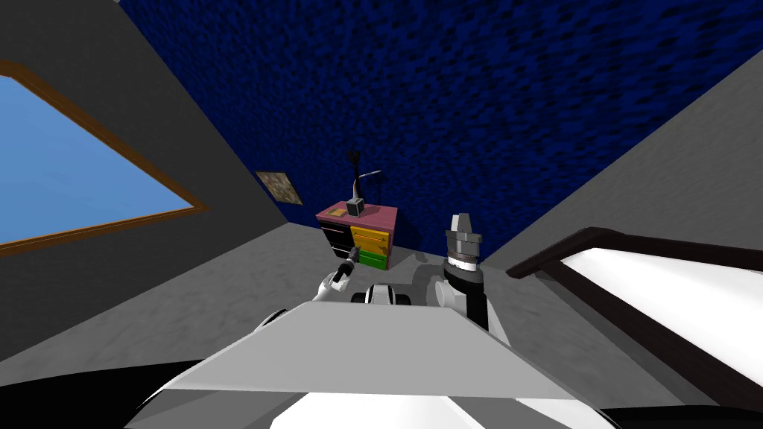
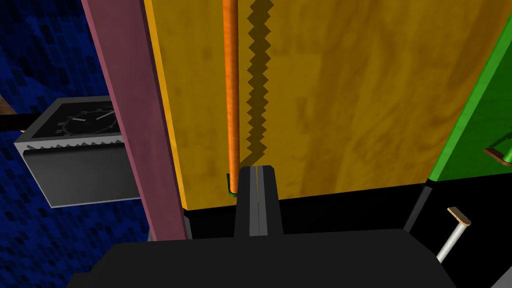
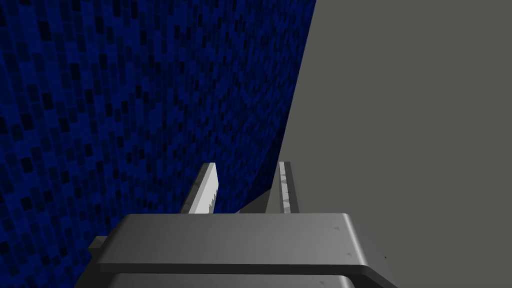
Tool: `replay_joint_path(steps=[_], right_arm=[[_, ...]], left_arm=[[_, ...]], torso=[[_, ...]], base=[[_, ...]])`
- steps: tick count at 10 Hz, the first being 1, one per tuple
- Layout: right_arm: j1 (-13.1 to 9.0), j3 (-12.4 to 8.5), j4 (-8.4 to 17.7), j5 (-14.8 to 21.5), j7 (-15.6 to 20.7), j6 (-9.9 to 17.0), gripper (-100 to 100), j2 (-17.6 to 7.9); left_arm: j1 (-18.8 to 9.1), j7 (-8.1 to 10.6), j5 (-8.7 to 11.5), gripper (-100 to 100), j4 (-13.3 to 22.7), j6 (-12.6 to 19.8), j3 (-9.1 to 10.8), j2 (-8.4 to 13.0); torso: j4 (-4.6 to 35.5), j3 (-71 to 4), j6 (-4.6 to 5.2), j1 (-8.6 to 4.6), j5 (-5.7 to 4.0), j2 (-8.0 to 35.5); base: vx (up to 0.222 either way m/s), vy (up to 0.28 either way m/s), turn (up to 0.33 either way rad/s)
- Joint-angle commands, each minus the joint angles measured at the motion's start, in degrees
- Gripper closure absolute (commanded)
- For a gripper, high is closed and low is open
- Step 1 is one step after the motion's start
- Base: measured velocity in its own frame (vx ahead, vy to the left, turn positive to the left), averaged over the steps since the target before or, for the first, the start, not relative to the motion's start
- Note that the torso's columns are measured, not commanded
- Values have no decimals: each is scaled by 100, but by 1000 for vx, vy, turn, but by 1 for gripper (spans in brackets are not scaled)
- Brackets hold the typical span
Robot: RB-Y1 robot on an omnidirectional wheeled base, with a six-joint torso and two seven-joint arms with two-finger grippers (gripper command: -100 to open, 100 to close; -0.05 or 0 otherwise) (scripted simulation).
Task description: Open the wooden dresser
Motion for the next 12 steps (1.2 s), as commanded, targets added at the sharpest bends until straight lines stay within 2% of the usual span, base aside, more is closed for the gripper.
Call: replay_joint_path(steps=[1,4,5,6,7,8,10,12], right_arm=[[1,0,0,0,0,0,0,0],[4,-1,-1,0,0,-1,0,0],[4,0,-1,0,0,-1,0,0],[3,0,-1,0,0,-1,0,0],[1,0,0,0,0,0,0,0],[2,-1,-1,0,0,0,0,0],[1,0,0,0,0,0,0,0],[-1,0,0,0,0,0,0,0]], left_arm=[[-124,5,7,-100,30,144,32,-6],[-311,4,21,-100,68,379,81,-15],[-247,-2,16,-100,24,327,70,-17],[-280,-73,67,-100,99,329,228,-19],[-265,-21,45,-100,57,340,149,-2],[-257,-12,22,100,27,349,89,-18],[-312,8,25,100,72,360,87,-5],[-339,39,15,100,39,414,45,8]], torso=[[-6,-14,-1,3,0,-22],[-11,-24,-1,1,0,-33],[-2,-4,-1,-5,-2,-5],[7,18,-2,7,1,33],[9,17,3,14,3,26],[4,11,-4,12,3,21],[3,5,2,1,0,10],[9,21,-1,8,1,36]], base=[[100,-23,-48],[174,-33,-46],[80,-27,-6],[84,4,-244],[51,8,-65],[-31,0,195],[-71,5,23],[-200,29,14]])
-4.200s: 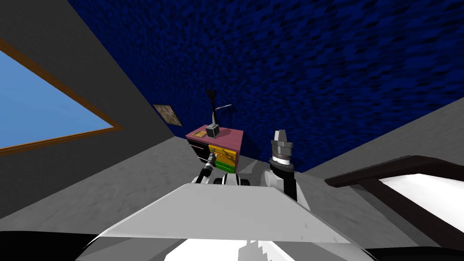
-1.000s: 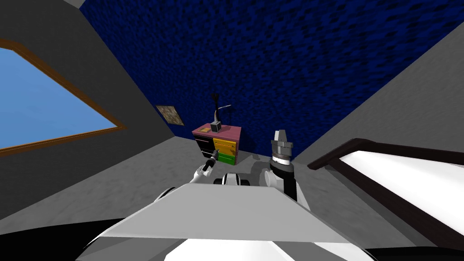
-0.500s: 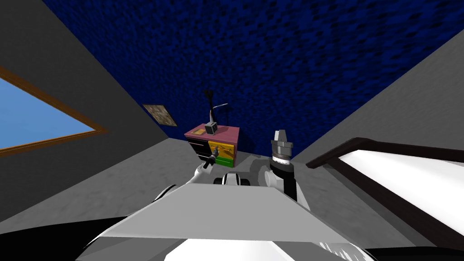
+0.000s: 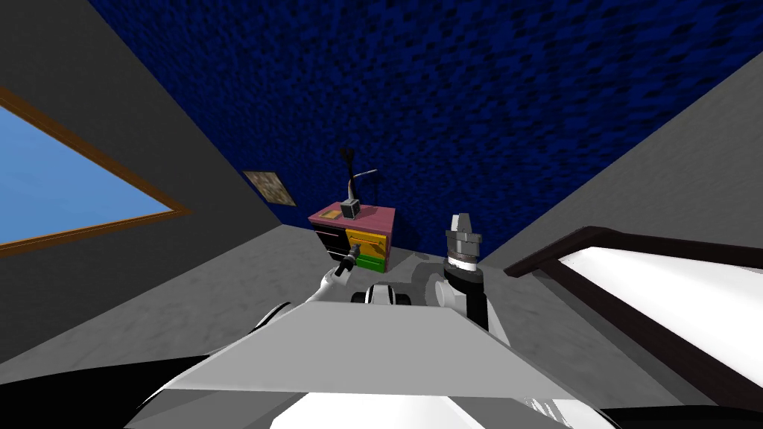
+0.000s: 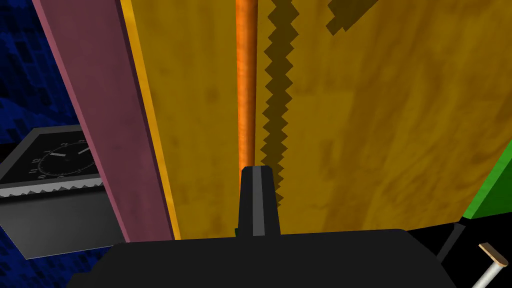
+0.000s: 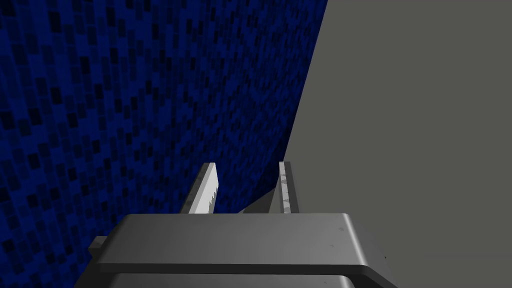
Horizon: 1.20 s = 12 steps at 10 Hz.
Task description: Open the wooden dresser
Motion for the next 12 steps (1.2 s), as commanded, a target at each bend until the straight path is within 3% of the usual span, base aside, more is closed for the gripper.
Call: replay_joint_path(steps=[1,2,3,9,10,12], right_arm=[[0,0,0,0,0,0,0,0],[0,0,0,0,0,0,0,0],[2,0,0,0,0,0,0,0],[4,0,-1,0,0,-1,0,0],[3,0,-1,0,0,-1,0,0],[1,0,-1,0,0,0,0,0]], left_arm=[[-33,41,-15,100,-38,74,-55,13],[-19,29,-12,100,-43,63,-42,9],[-48,13,-5,-100,-6,122,-13,-10],[-91,-19,2,-100,49,177,33,-34],[-94,-23,2,100,51,175,35,-35],[-117,24,-3,100,16,218,-8,-1]], torso=[[-4,-10,0,2,1,-19],[-11,-25,0,2,1,-42],[-19,-44,0,-9,-2,-75],[-3,-9,0,5,2,-19],[-5,-11,-1,2,1,-17],[0,2,-5,6,1,8]], base=[[-171,48,6],[-79,24,-2],[72,-24,-37],[120,-44,-14],[11,-2,1],[-134,32,21]])
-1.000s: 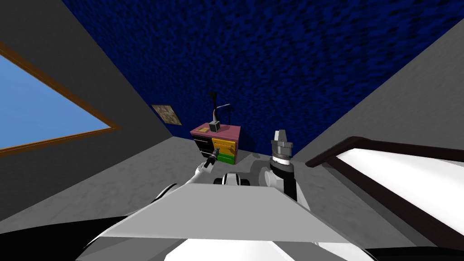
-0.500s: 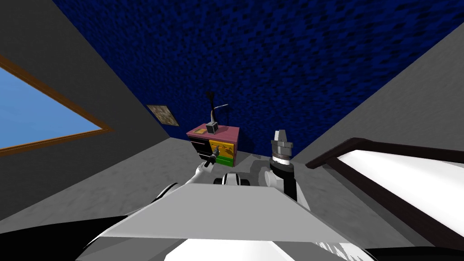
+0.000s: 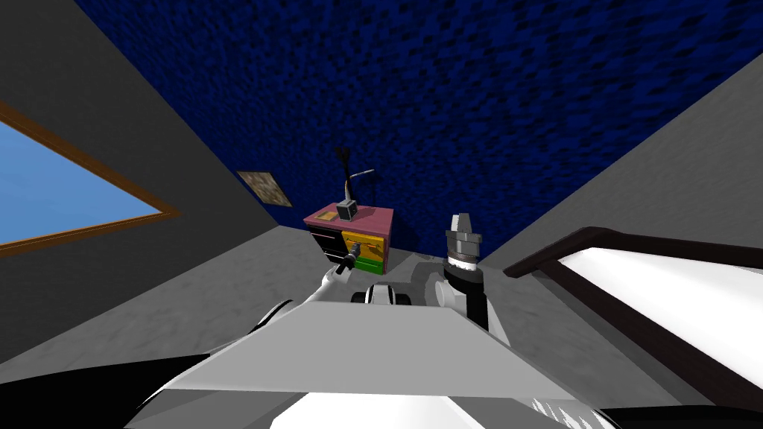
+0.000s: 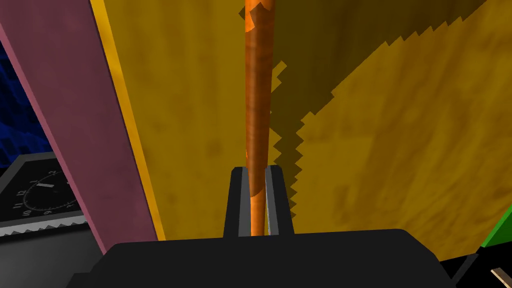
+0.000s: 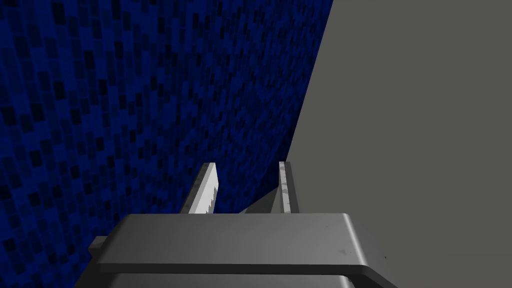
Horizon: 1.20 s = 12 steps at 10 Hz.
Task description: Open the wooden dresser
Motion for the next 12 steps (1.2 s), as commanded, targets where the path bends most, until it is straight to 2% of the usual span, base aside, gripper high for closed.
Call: replay_joint_path(steps=[1,3,7,8,12], right_arm=[[-1,0,0,0,0,0,0,0],[-2,0,1,0,0,1,0,0],[0,0,0,0,0,0,0,0],[0,0,0,0,0,0,0,0],[1,0,0,0,0,0,0,0]], left_arm=[[-16,58,-3,100,-42,52,-45,39],[-39,105,-8,100,-76,95,-88,73],[-10,128,-20,100,-64,107,-141,73],[-161,172,2,-100,-127,334,-141,109],[-488,281,50,-100,-244,757,-148,189]], torso=[[3,3,-5,7,0,2],[7,-6,-3,-12,-7,-12],[1,-19,-1,-3,-5,-34],[-1,-15,-3,-9,-5,-26],[-16,-38,6,-11,-2,-66]], base=[[-193,19,21],[-236,19,39],[-146,32,16],[-124,15,-4],[-57,7,-13]])
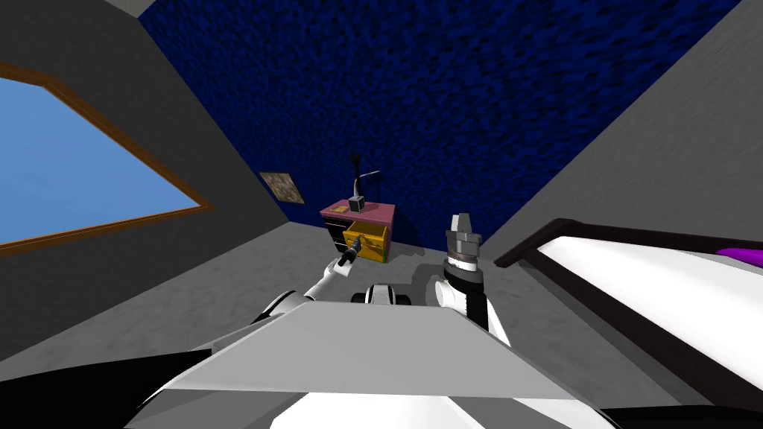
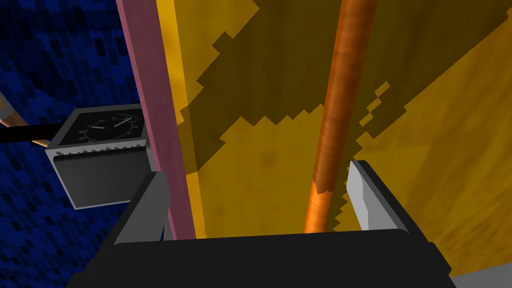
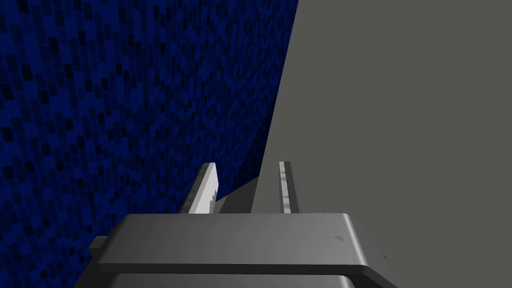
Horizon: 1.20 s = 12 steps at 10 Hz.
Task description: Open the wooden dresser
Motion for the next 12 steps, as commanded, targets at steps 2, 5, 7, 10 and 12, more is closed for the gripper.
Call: replay_joint_path(steps=[2,5,7,10,12], right_arm=[[0,0,0,0,0,0,0,0],[0,0,0,0,0,0,0,0],[0,0,0,0,0,0,0,0],[0,0,0,0,0,0,0,0],[0,0,0,0,0,0,0,0]], left_arm=[[-229,93,39,-100,-233,449,-6,72],[-393,148,63,-100,-291,660,-10,112],[-306,127,54,0,-244,664,-17,90],[-282,125,52,0,-222,681,-22,87],[-276,125,52,0,-217,686,-24,87]], torso=[[6,15,0,0,0,23],[32,25,1,-8,-8,41],[33,28,-2,-11,-10,43],[16,17,-1,-3,-4,28],[11,15,-1,-1,-2,24]], base=[[-60,0,-10],[-53,8,-4],[-8,3,-3],[0,0,0],[0,0,0]])
